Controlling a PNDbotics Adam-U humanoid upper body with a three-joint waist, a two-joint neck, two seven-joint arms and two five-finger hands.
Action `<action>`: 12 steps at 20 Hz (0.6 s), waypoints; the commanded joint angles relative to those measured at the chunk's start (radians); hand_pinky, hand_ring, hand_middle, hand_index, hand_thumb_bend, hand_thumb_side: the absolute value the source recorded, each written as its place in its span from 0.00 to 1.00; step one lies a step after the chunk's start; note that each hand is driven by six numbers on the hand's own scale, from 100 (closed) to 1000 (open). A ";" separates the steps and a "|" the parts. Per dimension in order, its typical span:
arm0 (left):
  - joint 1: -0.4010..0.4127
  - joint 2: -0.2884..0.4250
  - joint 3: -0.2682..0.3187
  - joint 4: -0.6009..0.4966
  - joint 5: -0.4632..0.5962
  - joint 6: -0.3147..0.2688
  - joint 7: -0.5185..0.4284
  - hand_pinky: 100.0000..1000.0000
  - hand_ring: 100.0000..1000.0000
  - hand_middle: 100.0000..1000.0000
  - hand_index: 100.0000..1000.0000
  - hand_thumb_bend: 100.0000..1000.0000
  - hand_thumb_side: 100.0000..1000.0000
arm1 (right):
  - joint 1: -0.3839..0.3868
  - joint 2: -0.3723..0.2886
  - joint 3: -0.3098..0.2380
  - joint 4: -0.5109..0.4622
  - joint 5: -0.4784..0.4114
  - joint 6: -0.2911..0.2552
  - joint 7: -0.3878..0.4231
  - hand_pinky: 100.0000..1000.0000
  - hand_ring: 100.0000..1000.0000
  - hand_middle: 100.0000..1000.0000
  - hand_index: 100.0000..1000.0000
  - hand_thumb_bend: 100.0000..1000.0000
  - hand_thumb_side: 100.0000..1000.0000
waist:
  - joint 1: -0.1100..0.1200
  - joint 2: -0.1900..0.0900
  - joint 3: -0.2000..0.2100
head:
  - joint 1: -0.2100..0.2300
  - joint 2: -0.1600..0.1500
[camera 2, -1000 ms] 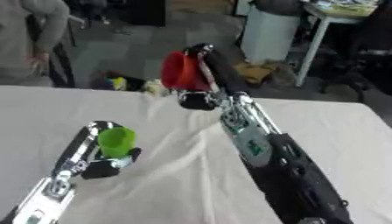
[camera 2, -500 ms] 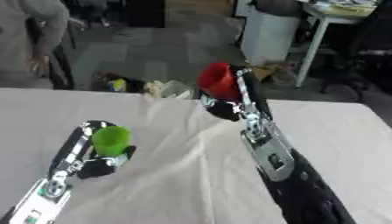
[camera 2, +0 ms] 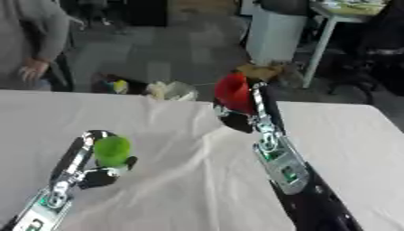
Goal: Pour the contents of one cup into another cup.
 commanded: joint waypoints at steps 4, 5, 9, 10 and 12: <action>-0.013 0.001 0.021 0.055 -0.067 -0.050 0.044 0.34 0.45 0.56 0.77 0.94 0.44 | 0.002 -0.016 -0.002 -0.014 -0.043 -0.002 0.006 0.38 0.29 0.36 0.57 0.00 0.00 | 0.001 -0.013 -0.003 | -0.002 -0.013; -0.010 0.000 0.023 0.061 -0.076 -0.055 0.050 0.36 0.47 0.57 0.78 0.97 0.45 | 0.008 -0.014 -0.001 -0.011 -0.053 -0.003 0.008 0.38 0.29 0.36 0.57 0.00 0.00 | 0.002 -0.013 -0.003 | -0.002 -0.012; 0.002 0.002 0.030 0.059 -0.091 -0.071 0.060 0.41 0.52 0.62 0.80 1.00 0.48 | 0.031 0.001 -0.002 0.010 -0.094 -0.015 0.011 0.38 0.29 0.36 0.57 0.00 0.00 | 0.005 -0.012 -0.002 | -0.004 -0.012; 0.005 0.003 0.032 0.053 -0.089 -0.074 0.059 0.43 0.53 0.63 0.80 1.00 0.50 | 0.037 0.005 -0.003 0.018 -0.104 -0.018 0.009 0.38 0.29 0.36 0.57 0.00 0.00 | 0.007 -0.012 -0.001 | -0.005 -0.011; 0.013 0.009 0.037 0.034 -0.080 -0.078 0.054 0.45 0.55 0.64 0.81 1.00 0.53 | 0.049 0.013 -0.007 0.037 -0.128 -0.026 0.004 0.38 0.29 0.36 0.57 0.00 0.00 | 0.010 -0.011 0.001 | -0.009 -0.011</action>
